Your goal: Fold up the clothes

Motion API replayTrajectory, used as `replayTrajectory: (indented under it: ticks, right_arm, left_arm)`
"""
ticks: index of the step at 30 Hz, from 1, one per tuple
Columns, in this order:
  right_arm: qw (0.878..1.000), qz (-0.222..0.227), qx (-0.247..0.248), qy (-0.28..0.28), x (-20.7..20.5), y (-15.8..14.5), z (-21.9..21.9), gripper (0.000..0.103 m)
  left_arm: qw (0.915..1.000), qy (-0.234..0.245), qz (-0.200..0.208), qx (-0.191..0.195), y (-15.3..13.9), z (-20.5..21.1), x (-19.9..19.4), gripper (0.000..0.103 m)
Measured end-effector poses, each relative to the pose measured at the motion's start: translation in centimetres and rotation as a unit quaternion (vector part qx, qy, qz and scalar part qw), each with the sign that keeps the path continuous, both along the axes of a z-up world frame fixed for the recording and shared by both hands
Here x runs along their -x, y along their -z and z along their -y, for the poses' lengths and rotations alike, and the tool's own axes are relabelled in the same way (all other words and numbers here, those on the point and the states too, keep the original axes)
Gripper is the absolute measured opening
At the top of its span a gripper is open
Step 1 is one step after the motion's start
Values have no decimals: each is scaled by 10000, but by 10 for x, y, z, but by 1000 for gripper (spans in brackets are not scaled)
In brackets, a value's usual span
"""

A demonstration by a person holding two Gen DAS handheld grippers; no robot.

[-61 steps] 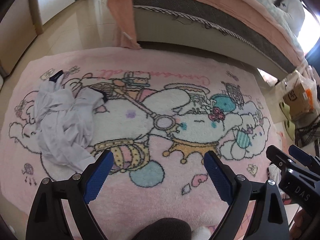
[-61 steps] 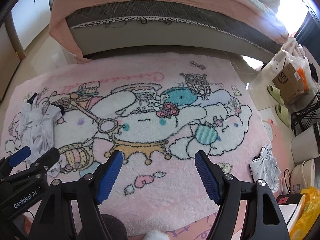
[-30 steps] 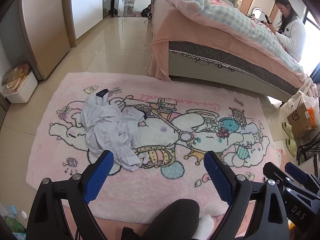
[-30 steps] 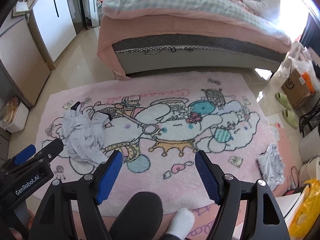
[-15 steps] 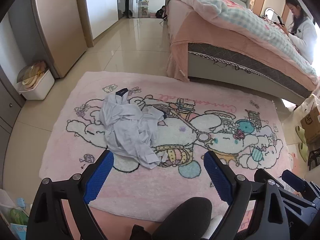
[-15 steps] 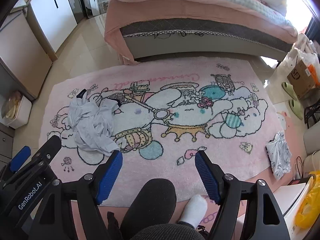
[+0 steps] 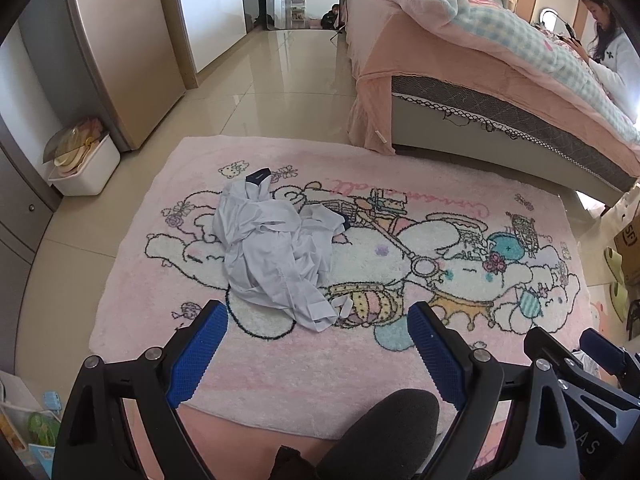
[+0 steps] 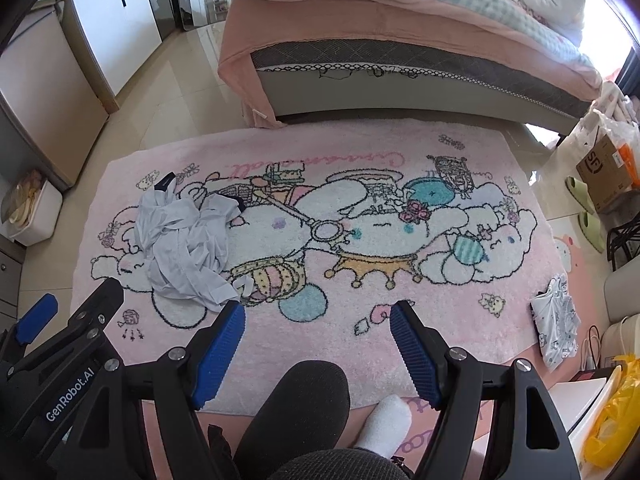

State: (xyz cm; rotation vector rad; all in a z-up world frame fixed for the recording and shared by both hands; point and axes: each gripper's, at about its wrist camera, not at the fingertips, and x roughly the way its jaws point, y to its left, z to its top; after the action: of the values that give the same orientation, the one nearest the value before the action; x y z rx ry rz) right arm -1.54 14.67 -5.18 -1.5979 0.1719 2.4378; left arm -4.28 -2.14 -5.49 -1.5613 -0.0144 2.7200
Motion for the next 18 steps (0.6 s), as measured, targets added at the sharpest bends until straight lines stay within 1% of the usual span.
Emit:
replayTrajectory:
  ticks: [3, 18]
  right_arm:
    - [10000, -44, 24, -82, 0, -1, 2, 75]
    - [9999, -81, -49, -84, -3, -3, 4, 75]
  left_arm:
    - [10000, 38, 16, -37, 0, -1, 0, 93]
    - [10000, 57, -16, -4, -2, -1, 0, 93]
